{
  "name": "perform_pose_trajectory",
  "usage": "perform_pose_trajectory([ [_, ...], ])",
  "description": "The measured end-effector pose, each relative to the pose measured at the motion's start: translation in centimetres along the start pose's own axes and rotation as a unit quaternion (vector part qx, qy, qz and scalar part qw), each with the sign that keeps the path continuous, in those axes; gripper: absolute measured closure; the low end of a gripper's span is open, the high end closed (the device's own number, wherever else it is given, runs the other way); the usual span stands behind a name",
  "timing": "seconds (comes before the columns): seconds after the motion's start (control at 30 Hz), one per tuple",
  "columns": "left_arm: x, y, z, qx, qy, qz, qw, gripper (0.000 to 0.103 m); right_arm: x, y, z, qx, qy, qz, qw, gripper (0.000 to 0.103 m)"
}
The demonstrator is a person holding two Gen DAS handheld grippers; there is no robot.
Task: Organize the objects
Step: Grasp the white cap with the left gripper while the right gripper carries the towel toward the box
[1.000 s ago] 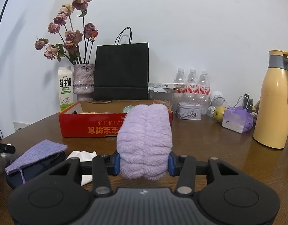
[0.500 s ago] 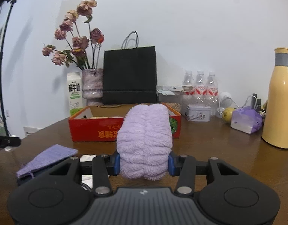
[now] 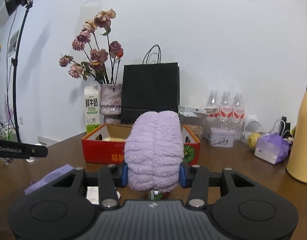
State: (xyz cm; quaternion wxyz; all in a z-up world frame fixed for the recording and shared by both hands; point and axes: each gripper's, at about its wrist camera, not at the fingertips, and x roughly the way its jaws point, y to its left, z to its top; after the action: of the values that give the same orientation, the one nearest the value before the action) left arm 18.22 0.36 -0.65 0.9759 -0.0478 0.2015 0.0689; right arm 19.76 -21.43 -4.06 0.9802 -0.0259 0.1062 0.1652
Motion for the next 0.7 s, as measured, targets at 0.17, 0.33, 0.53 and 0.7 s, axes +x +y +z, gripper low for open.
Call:
perform_pose_trajectory([
  [0.17,0.7,-2.4,0.5,0.005,0.007,-0.004,1.0000,0.062,1.0,-1.1,0.9,-0.010,-0.005,0.010,1.000,0.059],
  [0.33,1.6,-4.1,1.1,0.014,0.009,-0.004,0.9999,0.062,2.2,-2.2,1.4,-0.006,-0.005,0.017,1.000,0.059],
  [0.53,3.0,-5.5,1.7,0.017,0.016,-0.008,0.9997,0.062,3.4,-3.2,2.1,0.001,0.002,0.025,1.000,0.059],
  [0.7,4.2,-6.4,2.2,0.016,0.023,-0.012,0.9995,0.062,4.5,-3.5,2.8,-0.004,0.007,0.030,1.000,0.059],
])
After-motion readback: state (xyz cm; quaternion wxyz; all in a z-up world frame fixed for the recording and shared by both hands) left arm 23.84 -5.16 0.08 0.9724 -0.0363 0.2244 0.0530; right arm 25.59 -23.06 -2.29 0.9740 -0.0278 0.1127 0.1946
